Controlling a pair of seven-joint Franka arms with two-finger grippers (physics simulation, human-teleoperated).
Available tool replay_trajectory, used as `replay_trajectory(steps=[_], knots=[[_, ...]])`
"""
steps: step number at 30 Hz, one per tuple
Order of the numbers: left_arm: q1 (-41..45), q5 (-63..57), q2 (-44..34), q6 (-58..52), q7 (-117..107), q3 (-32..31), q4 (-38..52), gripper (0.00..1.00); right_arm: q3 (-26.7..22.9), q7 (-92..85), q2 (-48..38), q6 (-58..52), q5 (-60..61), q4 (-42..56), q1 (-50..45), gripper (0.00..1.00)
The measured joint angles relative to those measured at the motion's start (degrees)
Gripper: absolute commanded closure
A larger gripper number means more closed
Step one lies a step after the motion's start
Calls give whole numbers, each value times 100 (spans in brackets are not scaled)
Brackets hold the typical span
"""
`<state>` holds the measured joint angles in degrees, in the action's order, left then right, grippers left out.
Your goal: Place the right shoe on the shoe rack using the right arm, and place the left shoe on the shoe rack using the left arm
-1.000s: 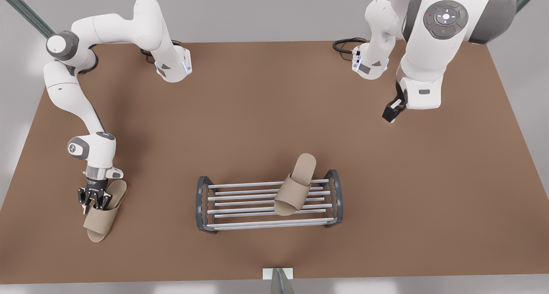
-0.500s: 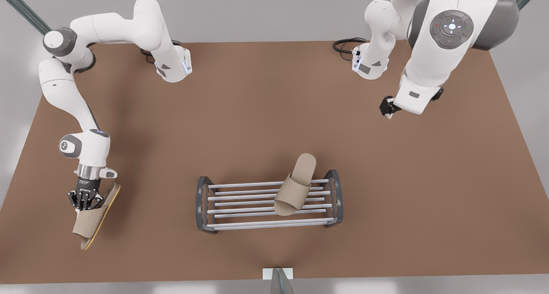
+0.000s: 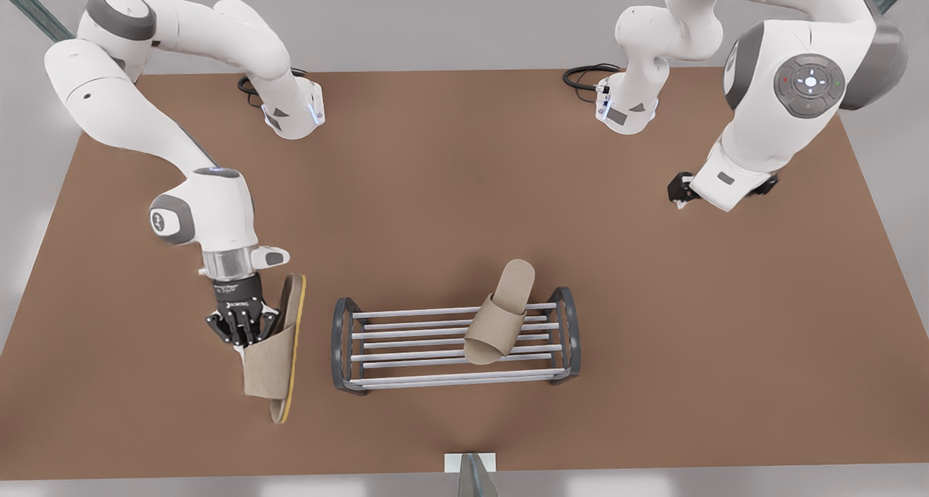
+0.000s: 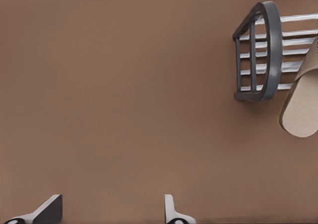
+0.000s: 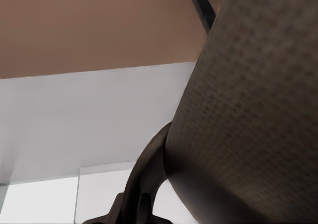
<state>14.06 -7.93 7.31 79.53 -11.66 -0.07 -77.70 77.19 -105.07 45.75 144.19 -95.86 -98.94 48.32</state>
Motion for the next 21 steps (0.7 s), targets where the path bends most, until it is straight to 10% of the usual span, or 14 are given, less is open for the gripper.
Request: replay_trajectory(steps=[8, 21], knots=[[-50, 6, -28, 225, 498, -1, -63, 0, -1572, 99, -375, -1561, 855, 1216, -3274, 79], [-119, 13, 20, 273, 951, -2, -83, 0, -2411, 285, -79, -2552, -842, 1206, -4220, 79]])
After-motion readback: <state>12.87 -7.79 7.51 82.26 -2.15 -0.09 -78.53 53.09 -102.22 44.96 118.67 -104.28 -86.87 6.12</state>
